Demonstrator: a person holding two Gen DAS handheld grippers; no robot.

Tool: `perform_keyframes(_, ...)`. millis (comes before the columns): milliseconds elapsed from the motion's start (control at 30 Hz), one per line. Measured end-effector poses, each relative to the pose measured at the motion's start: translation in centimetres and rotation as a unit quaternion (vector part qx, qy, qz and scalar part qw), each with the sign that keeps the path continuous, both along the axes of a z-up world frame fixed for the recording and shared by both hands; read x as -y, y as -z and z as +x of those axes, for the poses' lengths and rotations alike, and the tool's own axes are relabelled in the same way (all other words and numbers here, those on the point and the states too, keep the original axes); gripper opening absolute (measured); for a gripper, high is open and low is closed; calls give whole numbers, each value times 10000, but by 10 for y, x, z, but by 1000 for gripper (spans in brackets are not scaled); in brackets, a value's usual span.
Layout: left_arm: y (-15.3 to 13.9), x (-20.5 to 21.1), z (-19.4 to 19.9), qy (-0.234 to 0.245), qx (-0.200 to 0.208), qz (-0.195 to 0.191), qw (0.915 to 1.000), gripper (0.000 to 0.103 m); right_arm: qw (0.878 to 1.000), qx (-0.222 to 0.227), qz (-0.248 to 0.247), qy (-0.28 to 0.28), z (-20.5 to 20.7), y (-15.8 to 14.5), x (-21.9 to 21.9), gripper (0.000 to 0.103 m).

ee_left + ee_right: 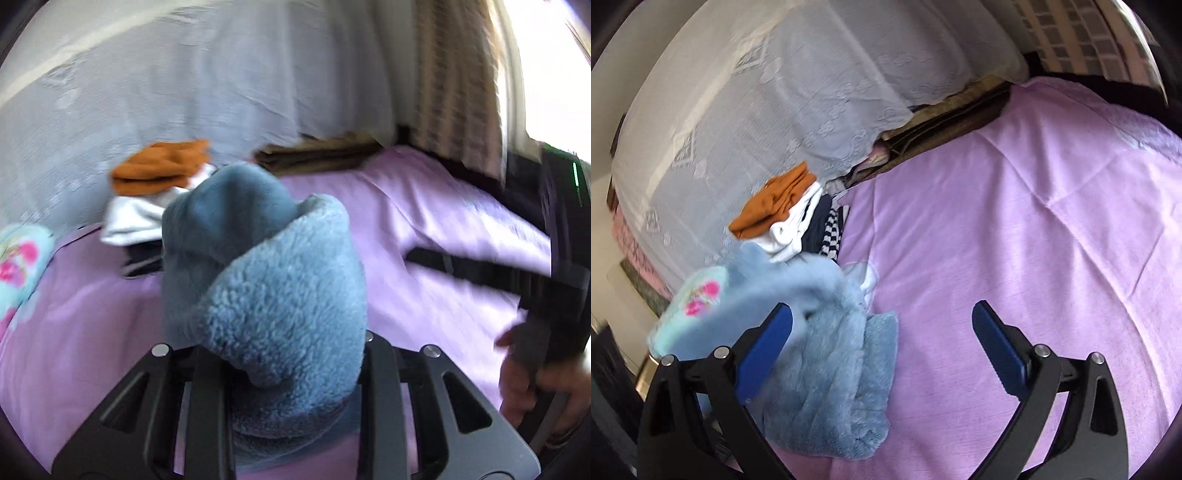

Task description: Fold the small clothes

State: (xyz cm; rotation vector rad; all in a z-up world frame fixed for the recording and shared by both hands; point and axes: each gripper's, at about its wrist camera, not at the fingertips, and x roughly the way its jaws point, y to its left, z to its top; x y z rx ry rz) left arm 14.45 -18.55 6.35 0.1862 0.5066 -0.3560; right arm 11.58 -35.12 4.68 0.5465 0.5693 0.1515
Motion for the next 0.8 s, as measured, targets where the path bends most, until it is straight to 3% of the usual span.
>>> perform_keyframes(167, 41, 27, 6, -10, -239, 343, 9991, 26, 9994, -111, 319, -121, 6, 5, 5, 98)
perform_keyframes(233, 42, 31, 3, -11, -136, 468, 9988, 26, 9993, -114, 298, -176, 4, 5, 3, 98)
perform_keyframes(367, 39, 27, 6, -21, -204, 300, 9993, 26, 9976, -144, 514, -447, 6, 8, -3, 98)
perform_keyframes(467, 41, 29, 2, -15, -126, 355, 9993, 26, 9887, -327, 1131, -932, 24, 15, -13, 97)
perform_keyframes(567, 41, 28, 1, -18, -92, 357, 9993, 26, 9805, -641, 1179, -1433, 54, 17, -35, 89)
perform_keyframes(667, 41, 25, 1, -21, -106, 296, 9995, 26, 9751, -721, 1027, -1827, 82, 15, -52, 72)
perform_keyframes(700, 41, 24, 0, -24, -103, 282, 9995, 26, 9718, -749, 1057, -1971, 89, 17, -55, 42)
perform_keyframes(733, 41, 24, 0, -23, -97, 283, 9995, 26, 9704, -722, 1057, -2049, 93, 16, -57, 31)
perform_keyframes(800, 40, 24, 0, -57, -44, 326, 9994, 26, 9678, -327, 1015, -2278, 93, 5, -60, 27)
